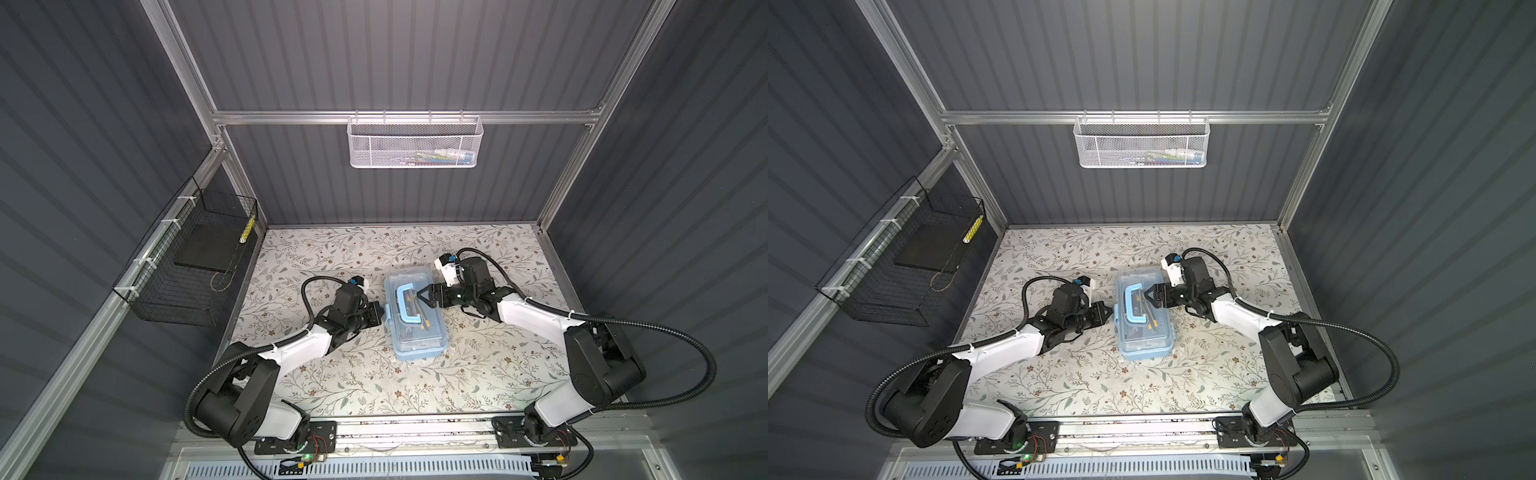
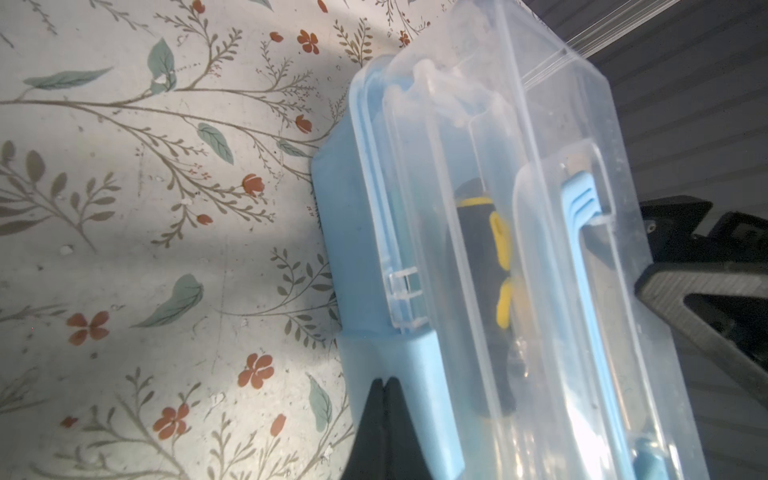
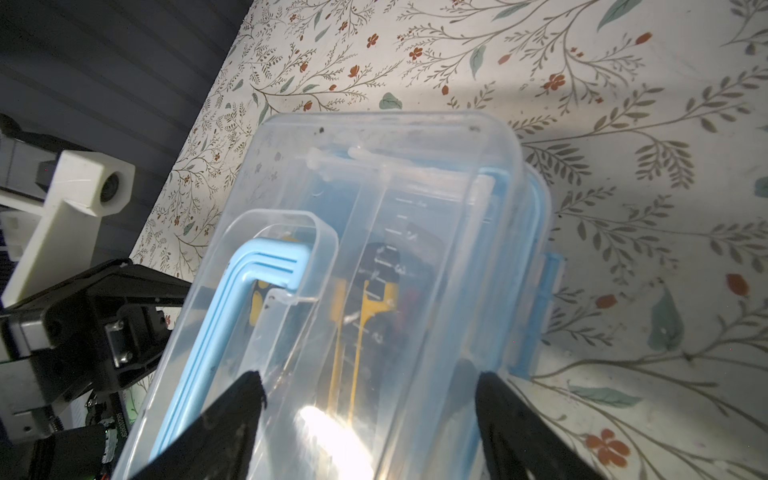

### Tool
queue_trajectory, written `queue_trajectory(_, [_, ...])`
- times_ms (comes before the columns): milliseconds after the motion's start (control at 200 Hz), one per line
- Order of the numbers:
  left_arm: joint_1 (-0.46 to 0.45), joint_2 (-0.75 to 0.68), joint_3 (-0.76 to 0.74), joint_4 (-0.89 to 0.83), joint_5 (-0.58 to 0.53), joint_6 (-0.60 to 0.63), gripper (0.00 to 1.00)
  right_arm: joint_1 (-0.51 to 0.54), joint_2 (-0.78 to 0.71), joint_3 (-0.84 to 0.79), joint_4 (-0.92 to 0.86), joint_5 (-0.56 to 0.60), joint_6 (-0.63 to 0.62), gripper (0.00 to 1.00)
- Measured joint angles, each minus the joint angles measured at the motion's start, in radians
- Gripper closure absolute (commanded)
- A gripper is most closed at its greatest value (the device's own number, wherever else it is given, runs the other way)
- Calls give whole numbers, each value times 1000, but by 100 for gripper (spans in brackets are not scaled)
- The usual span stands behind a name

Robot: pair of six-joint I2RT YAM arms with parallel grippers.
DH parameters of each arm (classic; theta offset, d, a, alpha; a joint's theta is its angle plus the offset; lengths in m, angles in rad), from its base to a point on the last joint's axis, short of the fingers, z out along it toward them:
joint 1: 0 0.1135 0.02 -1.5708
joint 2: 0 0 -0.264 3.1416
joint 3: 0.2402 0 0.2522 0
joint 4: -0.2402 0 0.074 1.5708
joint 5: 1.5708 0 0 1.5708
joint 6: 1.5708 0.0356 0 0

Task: Pack the tool kit

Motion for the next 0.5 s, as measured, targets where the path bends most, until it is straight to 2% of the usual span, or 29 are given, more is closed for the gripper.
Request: queue_trajectory(501, [-30, 22, 0, 105, 11, -46, 100, -3, 0, -11, 21, -11, 17, 19])
